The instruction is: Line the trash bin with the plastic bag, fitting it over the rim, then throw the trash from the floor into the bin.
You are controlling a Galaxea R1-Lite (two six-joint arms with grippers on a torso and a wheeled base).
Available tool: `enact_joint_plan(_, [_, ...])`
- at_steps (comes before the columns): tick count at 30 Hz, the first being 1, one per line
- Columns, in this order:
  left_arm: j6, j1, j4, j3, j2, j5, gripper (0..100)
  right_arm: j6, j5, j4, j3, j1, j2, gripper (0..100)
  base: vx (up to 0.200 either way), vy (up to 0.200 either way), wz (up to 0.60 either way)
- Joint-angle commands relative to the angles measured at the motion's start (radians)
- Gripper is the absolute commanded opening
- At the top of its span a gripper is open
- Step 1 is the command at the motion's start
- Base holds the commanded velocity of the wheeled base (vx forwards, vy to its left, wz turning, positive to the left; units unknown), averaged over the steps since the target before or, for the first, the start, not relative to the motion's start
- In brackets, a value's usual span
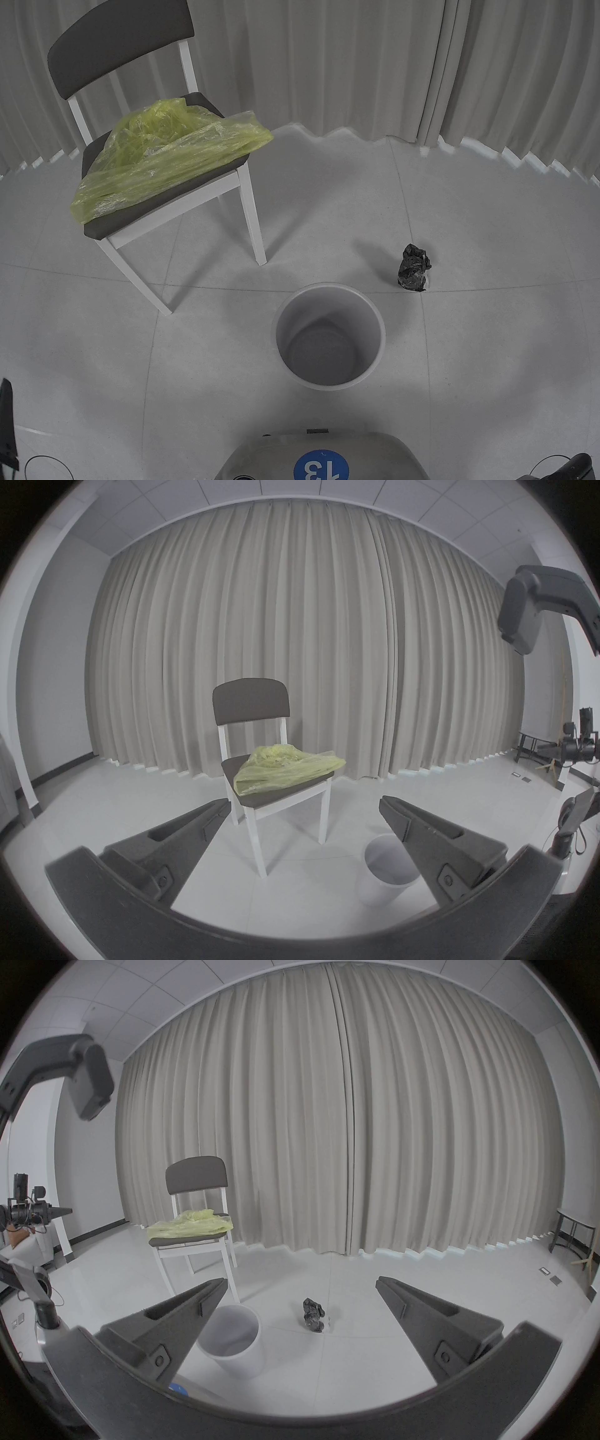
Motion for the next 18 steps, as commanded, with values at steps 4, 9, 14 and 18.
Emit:
enact_joint_plan(4, [0.195,0.021,0.073,-0.354,0.58,0.185,100,0.015,0.033,-0.312,-0.299,0.003,0.677,100,0.0,0.0,0.0])
enact_joint_plan(9, [0.143,0.038,0.016,-0.437,0.791,0.182,100,0.065,0.018,-0.368,-0.305,0.023,0.751,100,0.0,0.0,0.0])
enact_joint_plan(14, [0.08,0.173,-0.031,-0.537,1.021,0.105,100,0.15,0.007,-0.365,-0.325,0.031,0.787,100,0.0,0.0,0.0])
enact_joint_plan(18, [0.074,0.288,-0.048,-0.606,1.161,0.027,100,0.203,0.013,-0.367,-0.336,0.032,0.824,100,0.0,0.0,0.0])
